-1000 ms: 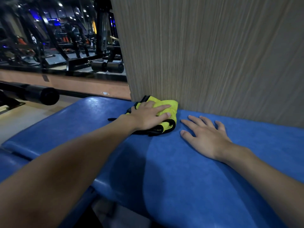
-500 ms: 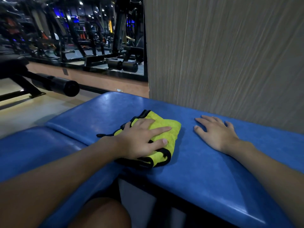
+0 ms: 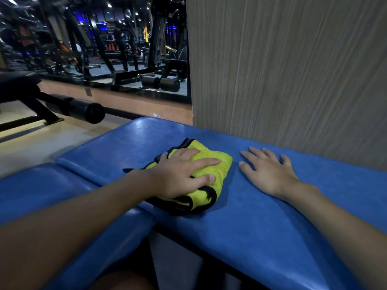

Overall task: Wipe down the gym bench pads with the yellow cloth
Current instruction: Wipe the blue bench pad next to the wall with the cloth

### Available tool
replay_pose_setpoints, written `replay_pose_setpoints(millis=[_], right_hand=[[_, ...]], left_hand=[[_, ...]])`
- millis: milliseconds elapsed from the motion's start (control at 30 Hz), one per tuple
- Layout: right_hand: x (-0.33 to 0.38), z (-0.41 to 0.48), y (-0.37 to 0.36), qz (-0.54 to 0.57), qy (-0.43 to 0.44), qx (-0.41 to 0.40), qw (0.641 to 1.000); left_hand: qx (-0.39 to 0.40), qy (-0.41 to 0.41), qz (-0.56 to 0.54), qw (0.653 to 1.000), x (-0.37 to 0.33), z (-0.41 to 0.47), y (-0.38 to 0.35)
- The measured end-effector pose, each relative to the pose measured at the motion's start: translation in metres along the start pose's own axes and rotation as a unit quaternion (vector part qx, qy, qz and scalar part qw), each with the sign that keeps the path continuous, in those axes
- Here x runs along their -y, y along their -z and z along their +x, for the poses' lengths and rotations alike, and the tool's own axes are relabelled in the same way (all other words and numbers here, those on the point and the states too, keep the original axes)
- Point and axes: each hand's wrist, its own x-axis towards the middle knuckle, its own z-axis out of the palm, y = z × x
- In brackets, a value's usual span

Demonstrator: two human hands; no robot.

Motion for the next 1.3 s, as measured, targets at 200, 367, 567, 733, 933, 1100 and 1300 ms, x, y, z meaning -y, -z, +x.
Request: replay_pose_setpoints(millis=[200, 367, 567, 733, 933, 1100, 1300], right_hand=[[0.001, 0.003, -0.002, -0.007, 0.001, -0.005, 1.0], [-0.001, 0.002, -0.002, 0.004, 0.003, -0.008, 1.0], [-0.002, 0.002, -0.002, 0.019, 0.007, -0.011, 1.0], [-0.002, 0.001, 0.0, 0.023, 0.003, -0.012, 1.0], [0.001, -0.002, 0.003, 0.024, -0.002, -0.011, 1.0], [0.011, -0.007, 0.014, -0.065, -0.011, 0.003, 0.998], [0.019, 0.0, 0.024, 0.018, -0.021, -0.029, 0.999]], left_hand=[[-0.013, 0.009, 0.003, 1.0, 0.009, 0.076, 0.003], [-0.014, 0.015, 0.015, 1.0, 0.005, 0.135, 0.008], [-0.015, 0.019, 0.0, 1.0, 0.01, 0.159, 0.006], [-0.025, 0.018, 0.006, 0.999, 0.008, 0.124, 0.002], [-0.018, -0.003, 0.004, 1.0, 0.014, 0.04, -0.004], [-0.017, -0.012, 0.007, 1.0, 0.011, -0.028, -0.002], [-0.022, -0.013, 0.036, 0.999, 0.012, -0.069, -0.003]])
